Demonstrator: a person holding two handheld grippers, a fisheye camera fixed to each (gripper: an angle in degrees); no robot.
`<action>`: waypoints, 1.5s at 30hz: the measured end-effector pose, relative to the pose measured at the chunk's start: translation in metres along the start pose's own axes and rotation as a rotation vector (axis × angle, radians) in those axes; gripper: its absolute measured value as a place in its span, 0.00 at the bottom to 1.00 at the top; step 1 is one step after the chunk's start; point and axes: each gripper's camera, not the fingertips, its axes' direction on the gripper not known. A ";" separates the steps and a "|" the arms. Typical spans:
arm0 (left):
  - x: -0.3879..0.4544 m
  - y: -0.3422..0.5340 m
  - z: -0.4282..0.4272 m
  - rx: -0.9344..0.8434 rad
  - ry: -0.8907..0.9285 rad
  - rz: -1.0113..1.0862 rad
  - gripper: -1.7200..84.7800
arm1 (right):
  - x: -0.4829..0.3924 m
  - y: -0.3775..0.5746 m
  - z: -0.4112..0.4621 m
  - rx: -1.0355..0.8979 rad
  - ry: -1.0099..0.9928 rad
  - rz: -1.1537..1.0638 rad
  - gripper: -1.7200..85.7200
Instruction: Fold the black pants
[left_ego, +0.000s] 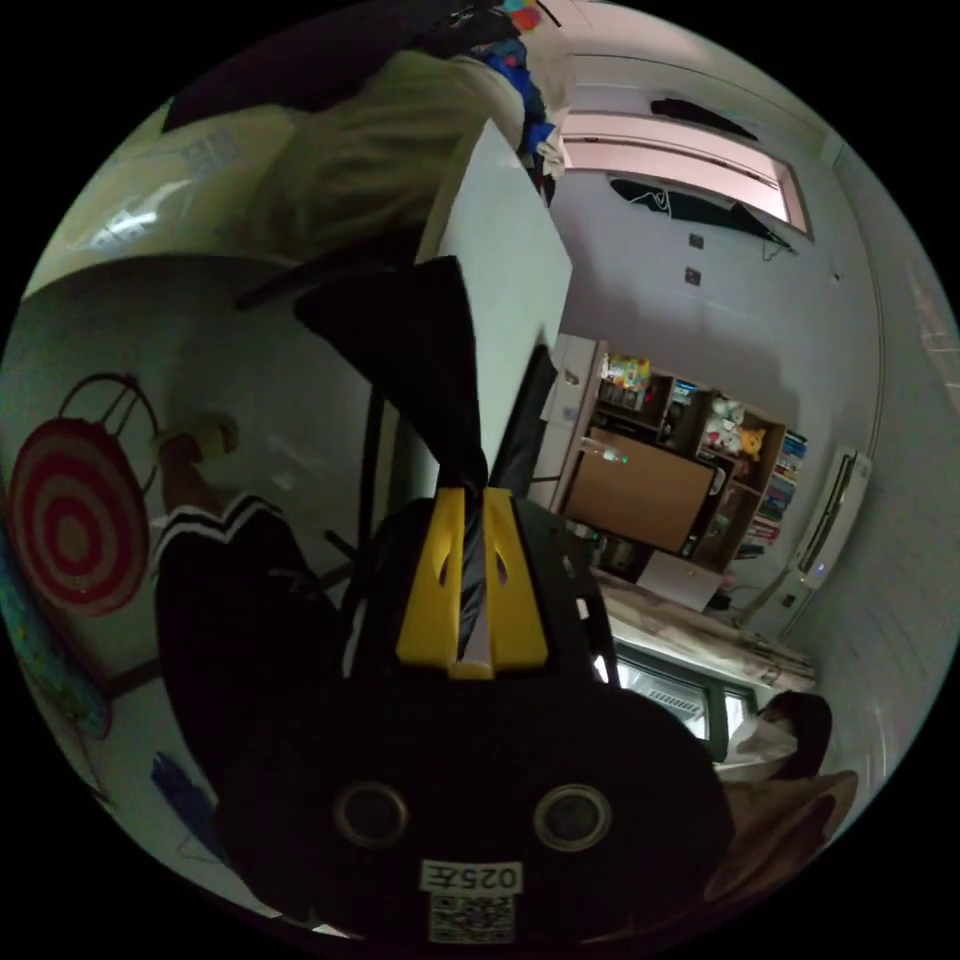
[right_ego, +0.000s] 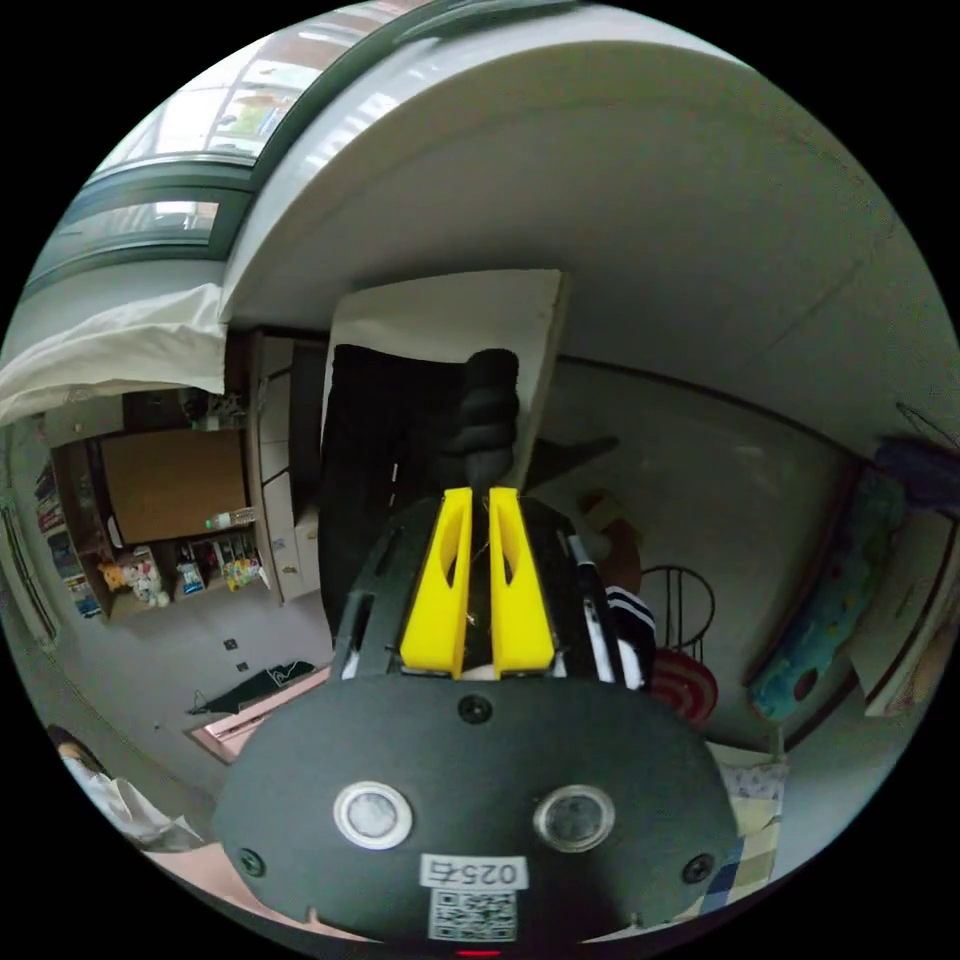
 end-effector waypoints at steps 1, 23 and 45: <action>0.000 0.002 -0.005 0.002 -0.007 0.006 0.01 | 0.001 0.004 -0.003 0.003 0.013 -0.013 0.04; 0.150 -0.075 0.523 -0.267 -0.215 0.474 0.07 | -0.125 -0.171 0.144 -0.113 -0.197 -0.357 0.09; 0.023 -0.029 0.654 -0.226 -0.805 0.560 0.13 | 0.040 -0.112 0.276 -0.133 0.013 -0.345 0.17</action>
